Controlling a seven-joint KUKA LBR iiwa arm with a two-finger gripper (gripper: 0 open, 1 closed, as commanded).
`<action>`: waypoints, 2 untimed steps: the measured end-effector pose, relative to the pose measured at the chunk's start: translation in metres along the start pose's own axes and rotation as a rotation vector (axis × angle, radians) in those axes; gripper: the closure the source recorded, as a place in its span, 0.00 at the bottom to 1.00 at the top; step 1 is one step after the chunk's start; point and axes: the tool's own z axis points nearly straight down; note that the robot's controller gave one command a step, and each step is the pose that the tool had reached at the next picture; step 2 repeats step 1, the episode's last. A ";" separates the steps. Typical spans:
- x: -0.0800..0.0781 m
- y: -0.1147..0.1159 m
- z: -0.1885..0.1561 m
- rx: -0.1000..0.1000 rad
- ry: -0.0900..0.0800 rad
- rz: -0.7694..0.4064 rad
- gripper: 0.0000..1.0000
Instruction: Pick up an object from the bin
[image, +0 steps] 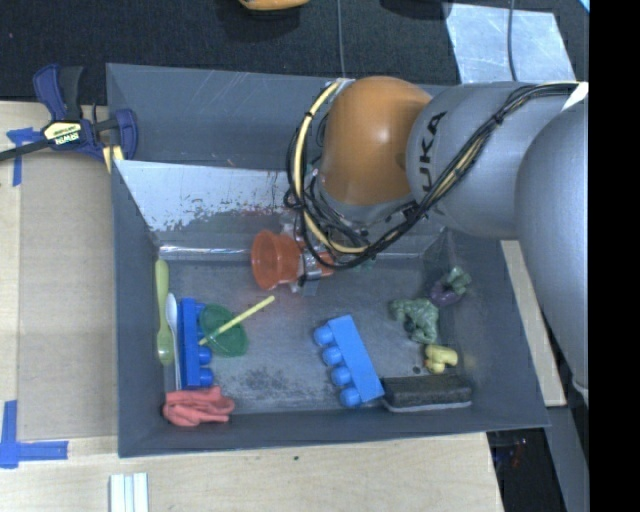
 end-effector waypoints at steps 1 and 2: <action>0.002 0.000 -0.028 0.000 0.008 0.000 1.00; 0.002 0.000 -0.028 0.000 0.008 0.000 1.00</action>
Offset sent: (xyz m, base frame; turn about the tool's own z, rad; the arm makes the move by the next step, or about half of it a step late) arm -0.0017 -0.0002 0.0448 0.0004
